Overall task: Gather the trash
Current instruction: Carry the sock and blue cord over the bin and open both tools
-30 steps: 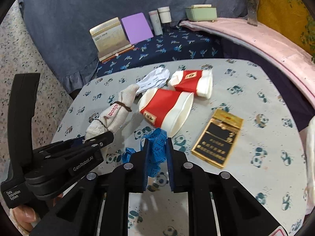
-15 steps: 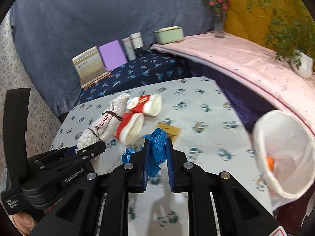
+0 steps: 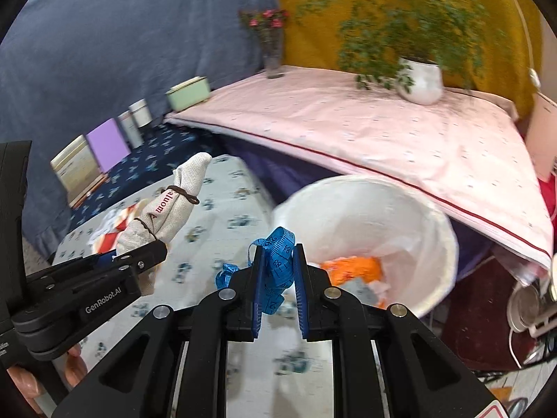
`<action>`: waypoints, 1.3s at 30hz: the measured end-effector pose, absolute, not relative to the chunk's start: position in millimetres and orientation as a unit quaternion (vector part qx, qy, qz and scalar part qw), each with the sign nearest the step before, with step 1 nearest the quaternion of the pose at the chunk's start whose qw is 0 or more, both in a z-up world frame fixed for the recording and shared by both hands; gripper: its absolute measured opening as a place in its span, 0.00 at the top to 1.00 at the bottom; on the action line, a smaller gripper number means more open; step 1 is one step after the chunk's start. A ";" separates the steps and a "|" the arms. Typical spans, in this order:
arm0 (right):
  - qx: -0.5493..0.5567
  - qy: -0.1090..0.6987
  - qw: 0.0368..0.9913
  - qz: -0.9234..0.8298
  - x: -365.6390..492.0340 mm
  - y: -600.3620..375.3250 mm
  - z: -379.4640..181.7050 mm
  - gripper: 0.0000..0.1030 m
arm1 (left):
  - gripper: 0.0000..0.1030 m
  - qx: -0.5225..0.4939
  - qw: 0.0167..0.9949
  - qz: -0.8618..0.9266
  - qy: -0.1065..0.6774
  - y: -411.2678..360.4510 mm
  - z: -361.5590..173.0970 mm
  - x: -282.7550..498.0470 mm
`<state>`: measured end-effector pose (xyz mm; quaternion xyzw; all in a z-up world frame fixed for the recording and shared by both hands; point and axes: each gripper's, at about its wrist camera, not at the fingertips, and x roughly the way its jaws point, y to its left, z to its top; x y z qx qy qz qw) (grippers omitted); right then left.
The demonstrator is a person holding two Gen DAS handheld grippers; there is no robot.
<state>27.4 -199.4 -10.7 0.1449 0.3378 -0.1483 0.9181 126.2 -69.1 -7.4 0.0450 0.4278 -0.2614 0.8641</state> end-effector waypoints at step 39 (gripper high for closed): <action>0.196 0.336 0.894 -0.222 20.5 -310.6 -38.8 0.85 | 0.72 0.087 0.829 -0.323 0.448 -184.5 -40.9 127.1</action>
